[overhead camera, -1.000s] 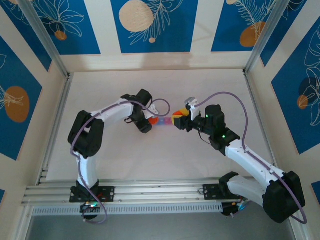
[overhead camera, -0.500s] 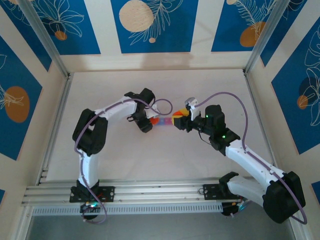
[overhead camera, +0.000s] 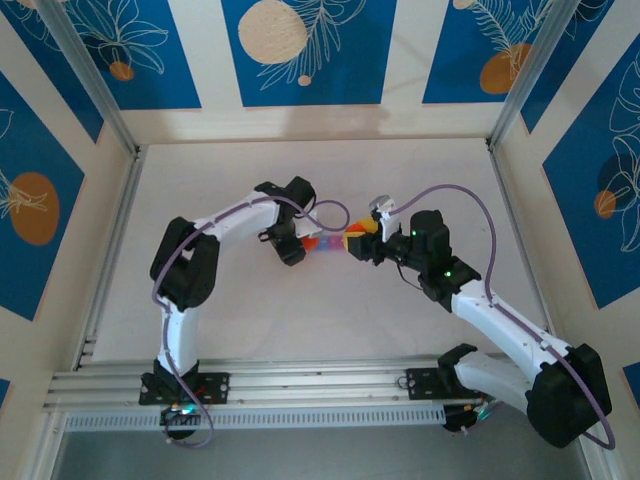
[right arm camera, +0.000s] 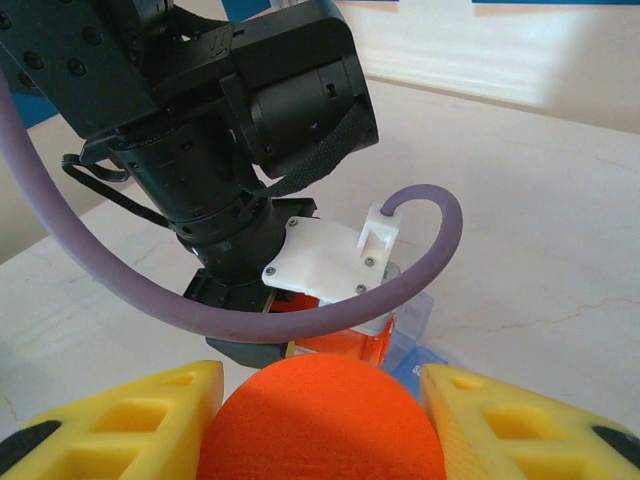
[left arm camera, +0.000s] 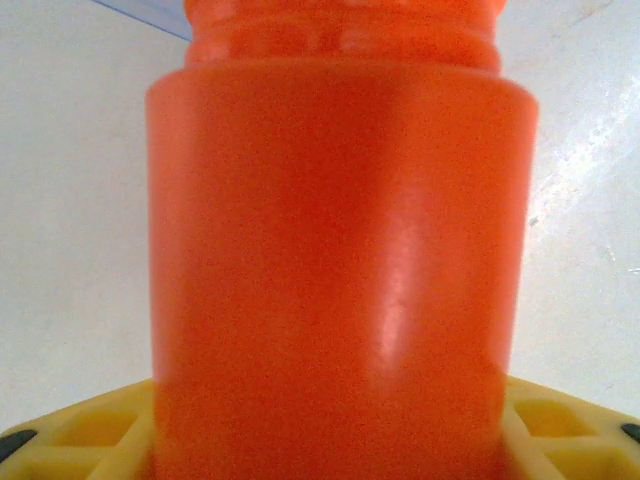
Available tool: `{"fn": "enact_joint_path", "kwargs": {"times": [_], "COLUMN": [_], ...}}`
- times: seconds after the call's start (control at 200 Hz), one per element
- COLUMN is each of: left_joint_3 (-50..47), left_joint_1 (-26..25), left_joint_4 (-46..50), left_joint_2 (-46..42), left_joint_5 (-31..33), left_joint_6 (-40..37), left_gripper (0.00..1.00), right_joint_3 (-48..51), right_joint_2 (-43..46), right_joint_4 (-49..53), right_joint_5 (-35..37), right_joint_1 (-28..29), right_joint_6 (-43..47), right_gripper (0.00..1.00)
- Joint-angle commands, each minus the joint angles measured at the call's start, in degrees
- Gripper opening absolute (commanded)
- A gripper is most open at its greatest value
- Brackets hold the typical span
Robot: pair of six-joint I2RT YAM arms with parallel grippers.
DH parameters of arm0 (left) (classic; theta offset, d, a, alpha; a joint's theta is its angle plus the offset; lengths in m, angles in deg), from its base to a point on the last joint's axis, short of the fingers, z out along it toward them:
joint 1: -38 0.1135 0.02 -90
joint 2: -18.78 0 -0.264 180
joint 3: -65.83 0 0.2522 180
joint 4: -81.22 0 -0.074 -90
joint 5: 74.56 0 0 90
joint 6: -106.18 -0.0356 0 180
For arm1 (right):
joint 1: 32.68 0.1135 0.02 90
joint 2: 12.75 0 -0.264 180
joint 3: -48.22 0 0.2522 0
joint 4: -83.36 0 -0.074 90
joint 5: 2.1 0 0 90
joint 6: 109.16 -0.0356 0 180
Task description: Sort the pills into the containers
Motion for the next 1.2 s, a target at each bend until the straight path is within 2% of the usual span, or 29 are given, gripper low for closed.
{"fn": "enact_joint_path", "kwargs": {"times": [0.0,1.04,1.195], "left_joint_3": [2.6,7.1,7.5], "left_joint_1": [-0.8,-3.5,-4.2], "left_joint_4": [2.9,7.6,7.9], "left_joint_2": [1.1,3.1,3.5], "left_joint_5": [1.5,8.2,11.3], "left_joint_6": [-1.4,-2.8,-3.4], "left_gripper": [0.0,0.0,0.0], "right_joint_3": [0.3,0.3,0.2], "right_joint_2": [1.2,0.8,0.8], "right_joint_4": [0.3,0.2,0.2], "right_joint_5": [0.1,0.0,-0.1], "right_joint_1": [0.3,0.6,0.7], "right_joint_6": [-0.4,-0.5,-0.5], "right_gripper": [0.3,0.3,0.3]}}
